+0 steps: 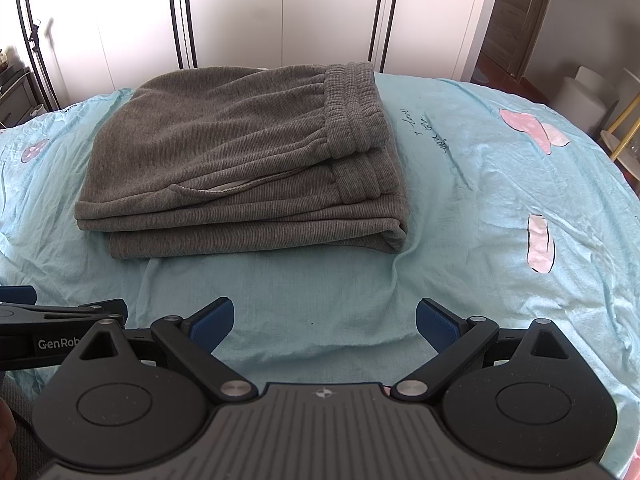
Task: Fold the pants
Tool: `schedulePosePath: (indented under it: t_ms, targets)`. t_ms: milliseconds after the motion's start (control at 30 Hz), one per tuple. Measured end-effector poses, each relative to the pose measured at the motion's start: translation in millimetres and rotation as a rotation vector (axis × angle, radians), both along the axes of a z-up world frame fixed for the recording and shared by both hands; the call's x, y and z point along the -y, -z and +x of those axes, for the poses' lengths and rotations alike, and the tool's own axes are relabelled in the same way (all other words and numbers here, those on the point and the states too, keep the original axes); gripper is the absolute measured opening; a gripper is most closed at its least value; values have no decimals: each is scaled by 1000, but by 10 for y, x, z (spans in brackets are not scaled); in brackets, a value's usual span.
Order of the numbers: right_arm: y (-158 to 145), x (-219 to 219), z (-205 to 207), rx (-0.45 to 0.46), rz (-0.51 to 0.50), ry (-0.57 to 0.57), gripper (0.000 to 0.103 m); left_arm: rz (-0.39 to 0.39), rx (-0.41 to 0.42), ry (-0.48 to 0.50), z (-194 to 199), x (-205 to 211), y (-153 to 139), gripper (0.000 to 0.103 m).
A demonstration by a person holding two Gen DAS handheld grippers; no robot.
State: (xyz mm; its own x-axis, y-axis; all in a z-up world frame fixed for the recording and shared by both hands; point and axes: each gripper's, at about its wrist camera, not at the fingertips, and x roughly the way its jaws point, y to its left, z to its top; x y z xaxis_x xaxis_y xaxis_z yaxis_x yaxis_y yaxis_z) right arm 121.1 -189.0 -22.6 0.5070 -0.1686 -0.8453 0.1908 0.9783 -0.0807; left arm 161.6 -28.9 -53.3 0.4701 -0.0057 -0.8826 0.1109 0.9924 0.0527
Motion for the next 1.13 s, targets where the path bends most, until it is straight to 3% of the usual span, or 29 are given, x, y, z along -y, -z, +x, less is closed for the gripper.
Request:
schedulePosePath:
  t_ms: [700,1133]
  targets:
    - [-1,12,-6,4,7,-4,98,-6,-2,3,14,-3,10,101]
    - [-10,14,-16,7,3,-7,98,11,57,23,-41,20,-53,101]
